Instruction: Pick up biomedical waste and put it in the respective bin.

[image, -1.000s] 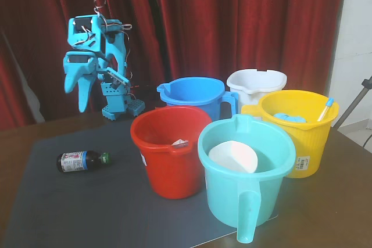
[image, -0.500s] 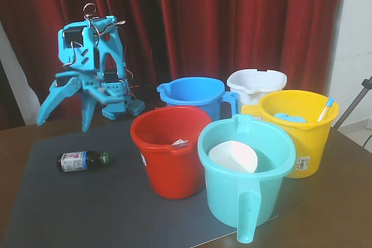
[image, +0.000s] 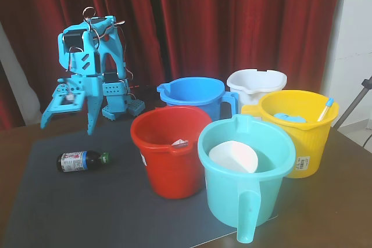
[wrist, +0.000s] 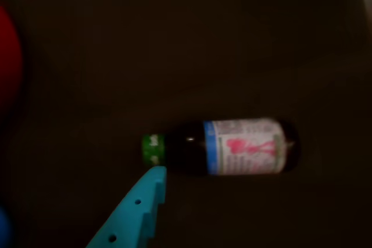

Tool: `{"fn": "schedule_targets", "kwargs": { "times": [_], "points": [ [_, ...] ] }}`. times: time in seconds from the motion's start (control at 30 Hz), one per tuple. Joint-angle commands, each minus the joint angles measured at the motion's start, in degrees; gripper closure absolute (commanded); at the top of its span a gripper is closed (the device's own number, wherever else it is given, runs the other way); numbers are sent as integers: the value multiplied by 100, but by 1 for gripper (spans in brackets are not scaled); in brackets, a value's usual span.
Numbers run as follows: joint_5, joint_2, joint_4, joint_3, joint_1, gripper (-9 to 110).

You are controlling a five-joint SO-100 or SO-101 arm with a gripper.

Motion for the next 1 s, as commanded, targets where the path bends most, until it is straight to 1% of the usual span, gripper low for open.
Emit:
{"fn": "schedule_targets", "kwargs": {
  "times": [0.0,0.1,0.2,0.33,0.4,0.6,0.97],
  "points": [
    [747,35,70,-105,-97,58],
    [1283,97,62,44,-211,57],
    [1951,44,-44,53,-44,58],
    [3516,44,-729,255,167,58],
    [3981,44,-1011,466,158,57],
    [4456,44,-1538,1028,211,57],
    [4482,-105,-1494,1266,211,58]
  ]
}}
